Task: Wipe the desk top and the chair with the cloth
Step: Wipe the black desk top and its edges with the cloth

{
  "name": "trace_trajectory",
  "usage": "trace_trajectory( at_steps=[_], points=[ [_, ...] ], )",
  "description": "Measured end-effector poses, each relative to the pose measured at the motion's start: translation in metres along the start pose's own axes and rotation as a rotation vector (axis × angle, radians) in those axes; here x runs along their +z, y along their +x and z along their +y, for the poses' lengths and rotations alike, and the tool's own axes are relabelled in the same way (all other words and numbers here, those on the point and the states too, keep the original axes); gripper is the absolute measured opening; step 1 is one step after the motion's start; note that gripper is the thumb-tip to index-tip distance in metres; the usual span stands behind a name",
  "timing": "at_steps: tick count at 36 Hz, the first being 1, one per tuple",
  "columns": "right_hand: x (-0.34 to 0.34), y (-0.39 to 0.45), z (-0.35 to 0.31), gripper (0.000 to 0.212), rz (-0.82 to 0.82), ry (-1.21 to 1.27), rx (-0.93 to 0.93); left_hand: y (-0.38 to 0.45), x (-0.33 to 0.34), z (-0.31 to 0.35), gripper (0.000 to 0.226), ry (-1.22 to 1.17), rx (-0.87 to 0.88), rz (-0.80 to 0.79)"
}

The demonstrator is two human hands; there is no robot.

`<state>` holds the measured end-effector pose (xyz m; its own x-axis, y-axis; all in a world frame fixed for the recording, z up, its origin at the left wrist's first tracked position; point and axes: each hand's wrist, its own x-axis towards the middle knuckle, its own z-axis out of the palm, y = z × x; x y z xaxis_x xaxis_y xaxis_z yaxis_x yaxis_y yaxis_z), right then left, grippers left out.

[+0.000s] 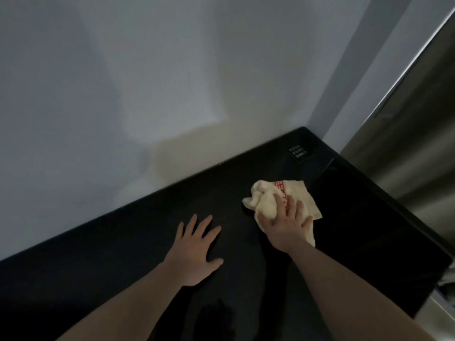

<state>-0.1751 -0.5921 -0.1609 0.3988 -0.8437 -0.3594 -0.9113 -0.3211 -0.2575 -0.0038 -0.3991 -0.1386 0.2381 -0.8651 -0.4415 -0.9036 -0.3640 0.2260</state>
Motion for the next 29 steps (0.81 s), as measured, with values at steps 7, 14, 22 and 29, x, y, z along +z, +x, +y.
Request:
trace_trajectory(
  at_steps=[7, 14, 22, 29],
  points=[
    [-0.035, 0.073, 0.048, 0.079, 0.073, -0.003, 0.095, 0.074, -0.01, 0.016, 0.079, 0.012, 0.03, 0.089],
    [-0.066, 0.132, 0.078, 0.082, 0.126, -0.007, 0.195, 0.109, -0.006, -0.001, 0.083, 0.067, 0.109, 0.21],
    [-0.087, 0.191, 0.089, 0.088, 0.221, 0.082, 0.31, 0.118, 0.001, -0.01, 0.077, 0.054, 0.129, 0.28],
    [-0.1, 0.228, 0.068, 0.088, 0.196, 0.077, 0.42, 0.122, 0.0, -0.011, 0.076, 0.029, 0.135, 0.283]
  ],
)
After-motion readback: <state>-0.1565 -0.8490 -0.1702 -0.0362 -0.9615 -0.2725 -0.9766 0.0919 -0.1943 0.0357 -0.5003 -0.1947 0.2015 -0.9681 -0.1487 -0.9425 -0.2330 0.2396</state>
